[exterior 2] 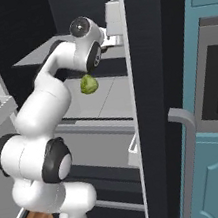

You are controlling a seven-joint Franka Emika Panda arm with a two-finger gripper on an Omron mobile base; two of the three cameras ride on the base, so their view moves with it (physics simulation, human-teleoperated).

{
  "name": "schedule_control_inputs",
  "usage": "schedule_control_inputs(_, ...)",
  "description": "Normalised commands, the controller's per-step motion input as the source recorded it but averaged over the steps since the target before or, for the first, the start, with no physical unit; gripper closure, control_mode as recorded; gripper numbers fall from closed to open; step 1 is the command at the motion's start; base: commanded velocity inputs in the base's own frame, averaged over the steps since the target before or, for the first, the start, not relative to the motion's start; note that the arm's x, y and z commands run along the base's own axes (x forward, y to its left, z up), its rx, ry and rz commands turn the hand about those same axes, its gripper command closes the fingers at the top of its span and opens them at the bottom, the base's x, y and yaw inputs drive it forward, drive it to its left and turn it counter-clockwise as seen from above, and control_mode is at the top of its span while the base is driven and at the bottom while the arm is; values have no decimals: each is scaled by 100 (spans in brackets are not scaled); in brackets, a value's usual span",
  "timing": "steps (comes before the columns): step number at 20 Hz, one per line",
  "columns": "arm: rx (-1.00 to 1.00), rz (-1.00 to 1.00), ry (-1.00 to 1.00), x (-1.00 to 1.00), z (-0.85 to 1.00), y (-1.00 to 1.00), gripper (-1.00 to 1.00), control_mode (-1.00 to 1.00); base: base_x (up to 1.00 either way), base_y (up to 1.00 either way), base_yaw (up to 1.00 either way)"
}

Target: Place the pear in the correct fridge rack based on whether it is a fruit or vegetable. Finally, close the fridge door.

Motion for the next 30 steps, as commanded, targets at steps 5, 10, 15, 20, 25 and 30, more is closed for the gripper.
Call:
schedule_control_inputs(5, 0, 0, 1, 87, -38, -7, 100, -100, 0, 0, 0)
schedule_control_inputs(10, 0, 0, 0, 87, -38, 0, -100, -100, 0, 0, 0)
schedule_control_inputs(15, 0, 0, 0, 54, -25, 0, -100, -100, 0, 0, 0)
schedule_control_inputs(20, -1, 0, 1, -5, -1, 0, -100, -100, 0, 0, 0)
schedule_control_inputs(25, -11, -2, 1, -57, -45, 8, -100, -100, 0, 0, 0)
schedule_control_inputs(30, -13, -1, -2, -97, -35, 30, -100, -100, 0, 0, 0)
